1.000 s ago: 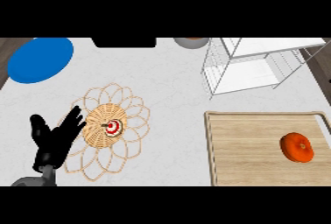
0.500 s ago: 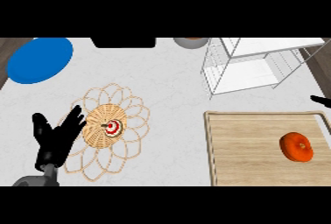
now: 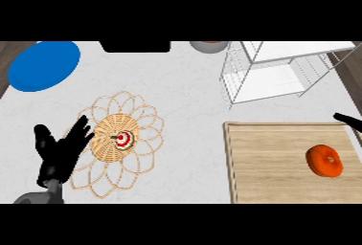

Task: Pick the squash from the tray and place it in the tiered shelf

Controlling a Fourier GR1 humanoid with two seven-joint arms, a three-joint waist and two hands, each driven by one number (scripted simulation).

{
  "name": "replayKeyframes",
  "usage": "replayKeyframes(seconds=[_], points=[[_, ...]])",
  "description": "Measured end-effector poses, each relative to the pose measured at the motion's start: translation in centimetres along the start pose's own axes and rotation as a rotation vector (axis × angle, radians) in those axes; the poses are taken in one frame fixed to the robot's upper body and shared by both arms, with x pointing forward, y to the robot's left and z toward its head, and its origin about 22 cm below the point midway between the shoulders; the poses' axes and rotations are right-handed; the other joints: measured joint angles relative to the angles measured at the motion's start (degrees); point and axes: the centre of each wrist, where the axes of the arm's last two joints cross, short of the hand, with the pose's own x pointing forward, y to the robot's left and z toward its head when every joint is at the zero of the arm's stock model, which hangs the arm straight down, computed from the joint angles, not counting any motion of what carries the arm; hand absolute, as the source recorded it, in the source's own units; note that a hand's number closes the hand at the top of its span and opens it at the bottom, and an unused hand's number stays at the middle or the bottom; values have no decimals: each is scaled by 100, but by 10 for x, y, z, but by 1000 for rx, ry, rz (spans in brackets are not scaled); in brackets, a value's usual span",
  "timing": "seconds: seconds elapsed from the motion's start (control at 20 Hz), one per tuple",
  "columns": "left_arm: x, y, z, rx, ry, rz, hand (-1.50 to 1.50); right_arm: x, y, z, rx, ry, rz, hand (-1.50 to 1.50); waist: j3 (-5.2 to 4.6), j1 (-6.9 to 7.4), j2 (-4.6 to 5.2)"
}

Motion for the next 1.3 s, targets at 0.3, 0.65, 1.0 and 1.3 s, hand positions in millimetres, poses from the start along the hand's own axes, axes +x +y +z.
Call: replayKeyframes(seconds=[0.3,0.65,1.0,1.3], points=[[2,5,-6,-6,0,-4,0,4,19,-11,-12,17,16,-150,3,6,0],[2,3,-4,-6,3,2,0,3,33,-21,-35,52,47,-150,0,13,5],[3,-4,0,-2,13,1,0,-10,49,-41,-65,73,81,-150,-3,25,12],[3,4,4,-5,6,-2,0,-8,57,-51,-85,47,57,-150,-7,19,14]])
